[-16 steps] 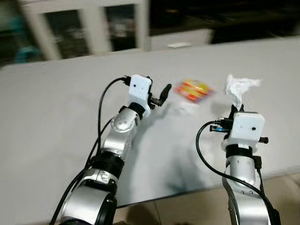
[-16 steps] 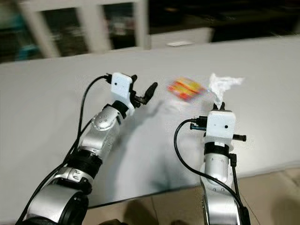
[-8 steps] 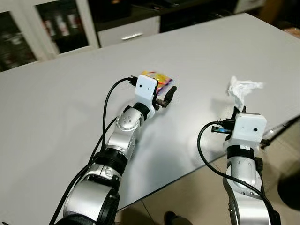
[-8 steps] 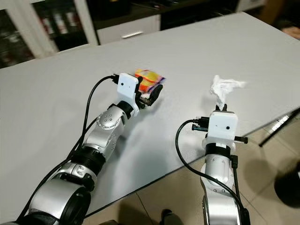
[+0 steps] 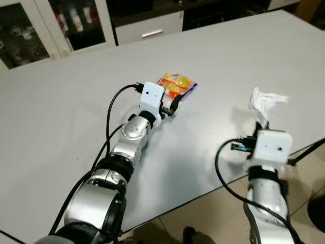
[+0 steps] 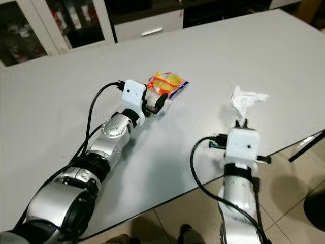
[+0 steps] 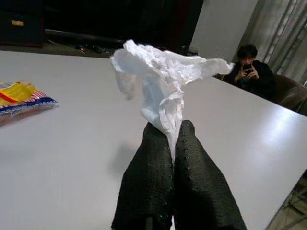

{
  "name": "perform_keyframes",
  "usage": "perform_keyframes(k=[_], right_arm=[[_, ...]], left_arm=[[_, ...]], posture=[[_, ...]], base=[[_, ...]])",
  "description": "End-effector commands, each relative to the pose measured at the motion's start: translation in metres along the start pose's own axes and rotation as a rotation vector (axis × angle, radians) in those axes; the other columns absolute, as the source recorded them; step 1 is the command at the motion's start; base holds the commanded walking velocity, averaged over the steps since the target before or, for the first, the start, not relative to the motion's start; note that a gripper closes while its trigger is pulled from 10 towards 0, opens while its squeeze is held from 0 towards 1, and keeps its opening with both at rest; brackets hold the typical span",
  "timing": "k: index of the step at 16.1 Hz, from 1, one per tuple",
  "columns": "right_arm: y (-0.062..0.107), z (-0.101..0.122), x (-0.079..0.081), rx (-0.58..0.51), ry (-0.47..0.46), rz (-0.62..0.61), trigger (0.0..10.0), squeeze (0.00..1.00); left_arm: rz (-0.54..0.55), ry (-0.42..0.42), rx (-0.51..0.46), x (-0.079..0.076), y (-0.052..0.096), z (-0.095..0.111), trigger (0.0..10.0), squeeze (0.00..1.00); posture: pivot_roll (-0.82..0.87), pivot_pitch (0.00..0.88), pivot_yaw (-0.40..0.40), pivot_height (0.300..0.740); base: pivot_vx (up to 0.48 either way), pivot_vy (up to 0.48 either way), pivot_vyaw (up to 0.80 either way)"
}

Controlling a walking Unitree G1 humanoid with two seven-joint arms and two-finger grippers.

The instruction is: Picking trash to rubbish bin

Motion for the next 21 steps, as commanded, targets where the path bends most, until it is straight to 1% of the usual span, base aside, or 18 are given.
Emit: perform_keyframes(k=[1, 3, 5, 7, 8, 10, 12, 14, 15, 16, 19, 21], right_arm=[[0.005, 0.003, 0.0, 0.003, 0.001, -0.004, 10.0, 0.0], [0.013, 0.003, -0.004, 0.018, 0.0, -0.023, 10.0, 0.0], [0.018, 0.003, -0.005, 0.029, 0.0, -0.032, 10.0, 0.0], [0.027, -0.001, -0.01, 0.059, 0.004, -0.057, 10.0, 0.0], [0.036, -0.003, -0.014, 0.084, 0.014, -0.073, 10.0, 0.0], [0.041, -0.002, -0.016, 0.094, 0.015, -0.083, 10.0, 0.0], [0.043, 0.0, -0.017, 0.096, 0.016, -0.09, 10.0, 0.0], [0.046, 0.0, -0.018, 0.103, 0.017, -0.093, 10.0, 0.0], [0.046, -0.001, -0.017, 0.107, 0.018, -0.091, 10.0, 0.0], [0.047, -0.001, -0.016, 0.11, 0.017, -0.087, 10.0, 0.0], [0.047, 0.0, -0.015, 0.114, 0.018, -0.075, 10.0, 0.0], [0.045, 0.001, -0.014, 0.112, 0.019, -0.071, 10.0, 0.0]], left_arm=[[0.009, -0.015, -0.001, 0.003, -0.001, 0.002, 10.0, 0.0], [-0.003, -0.016, -0.004, 0.002, -0.004, 0.004, 10.0, 0.0], [-0.018, -0.015, -0.013, -0.002, -0.006, 0.008, 10.0, 0.0], [-0.034, -0.009, -0.017, -0.01, -0.01, 0.012, 10.0, 0.0], [-0.054, -0.014, -0.019, -0.017, -0.012, 0.013, 10.0, 0.0], [-0.074, -0.029, -0.017, -0.025, -0.013, 0.013, 10.0, 0.0], [-0.067, -0.039, -0.004, -0.025, -0.013, 0.011, 10.0, 0.0], [-0.05, -0.058, 0.024, -0.021, -0.011, 0.004, 10.0, 0.0], [-0.039, -0.062, 0.043, -0.018, -0.009, 0.0, 3.4, 0.0], [-0.024, -0.071, 0.073, -0.013, -0.006, -0.007, 0.0, 0.0], [0.005, -0.089, 0.121, 0.0, 0.002, -0.022, 0.0, 0.0], [0.014, -0.09, 0.129, 0.004, 0.004, -0.024, 0.0, 0.0]], posture=[[-0.06, 0.211, 0.048, 0.74], [-0.08, 0.23, 0.056, 0.74], [-0.09, 0.238, 0.061, 0.74], [-0.12, 0.253, 0.069, 0.74], [-0.15, 0.261, 0.072, 0.74], [-0.16, 0.264, 0.072, 0.74], [-0.18, 0.268, 0.072, 0.74], [-0.18, 0.278, 0.069, 0.74], [-0.18, 0.284, 0.067, 0.74], [-0.18, 0.287, 0.064, 0.74], [-0.17, 0.288, 0.057, 0.74], [-0.17, 0.288, 0.057, 0.74]], base=[[0.0, 0.0, 0.0], [0.0, 0.0, 0.0], [0.0, 0.0, 0.0], [0.0, 0.0, 0.0], [0.0, 0.0, 0.0], [0.0, 0.0, 0.0], [0.0, 0.0, 0.0], [0.0, 0.0, 0.0], [0.0, 0.0, 0.0], [0.0, 0.0, 0.0], [0.0, 0.0, 0.0], [0.0, 0.0, 0.0]])
Point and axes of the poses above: a point about 5 cm out from each wrist's last joint towards the gripper, its own y axis pointing back from the gripper into the wrist, its own z axis along the axis of the wrist's last joint, x = y × z, the point moved 4 cm from there along -y, pointing out of the wrist towards the gripper, and after that the axes turned 5 degrees about -y, right-handed, at the moved point
